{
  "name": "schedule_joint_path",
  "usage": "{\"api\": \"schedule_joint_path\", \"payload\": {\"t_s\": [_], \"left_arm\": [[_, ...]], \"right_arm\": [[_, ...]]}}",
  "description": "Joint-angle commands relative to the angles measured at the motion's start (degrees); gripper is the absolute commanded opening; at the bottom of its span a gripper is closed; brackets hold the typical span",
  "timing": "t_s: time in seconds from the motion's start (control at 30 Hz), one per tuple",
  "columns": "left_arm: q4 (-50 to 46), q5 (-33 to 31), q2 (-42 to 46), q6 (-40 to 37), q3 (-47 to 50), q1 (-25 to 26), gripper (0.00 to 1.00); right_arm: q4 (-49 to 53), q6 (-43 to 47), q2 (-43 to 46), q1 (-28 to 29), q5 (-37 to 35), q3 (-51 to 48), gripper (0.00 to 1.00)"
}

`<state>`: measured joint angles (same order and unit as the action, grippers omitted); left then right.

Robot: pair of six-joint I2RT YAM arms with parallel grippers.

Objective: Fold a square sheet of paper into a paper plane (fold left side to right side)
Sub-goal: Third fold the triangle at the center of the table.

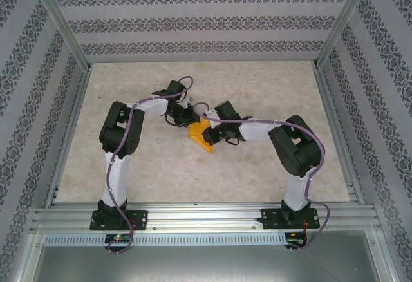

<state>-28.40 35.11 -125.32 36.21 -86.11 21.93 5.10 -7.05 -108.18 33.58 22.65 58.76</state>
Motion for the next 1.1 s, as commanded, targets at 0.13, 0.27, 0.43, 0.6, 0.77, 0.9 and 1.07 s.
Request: {"api": "schedule_joint_path", "payload": {"t_s": [0.13,0.27,0.43,0.6,0.77,0.9,1.07], "left_arm": [[-2.8,-3.6,-2.8,-1.4,0.3,0.5,0.18],[-2.8,-3.6,-2.8,-1.5,0.3,0.5,0.18],[-2.7,-3.6,-2.9,-1.5,0.3,0.5,0.17],[-2.9,-3.6,-2.8,-1.6,0.3,0.6,0.17],[-2.8,-3.6,-2.9,-1.6,0.4,0.5,0.17],[-2.9,-3.6,-2.8,-1.6,0.4,0.6,0.17],[-2.8,-3.6,-2.8,-1.6,0.5,0.6,0.17]], "right_arm": [[0.0,-1.2,-1.2,-1.1,0.6,2.0,0.00],[0.0,-1.4,-1.2,-1.2,-0.3,1.5,0.00],[0.0,-1.5,-1.6,-1.4,-0.2,1.5,0.00],[0.8,-1.2,-1.6,-1.5,-0.8,1.4,0.00],[0.5,-1.5,-1.2,-1.6,-1.2,1.0,0.00],[0.8,-1.8,-1.5,-1.8,-1.6,1.3,0.00],[1.1,-1.9,-1.8,-2.0,-1.3,2.1,0.01]]}}
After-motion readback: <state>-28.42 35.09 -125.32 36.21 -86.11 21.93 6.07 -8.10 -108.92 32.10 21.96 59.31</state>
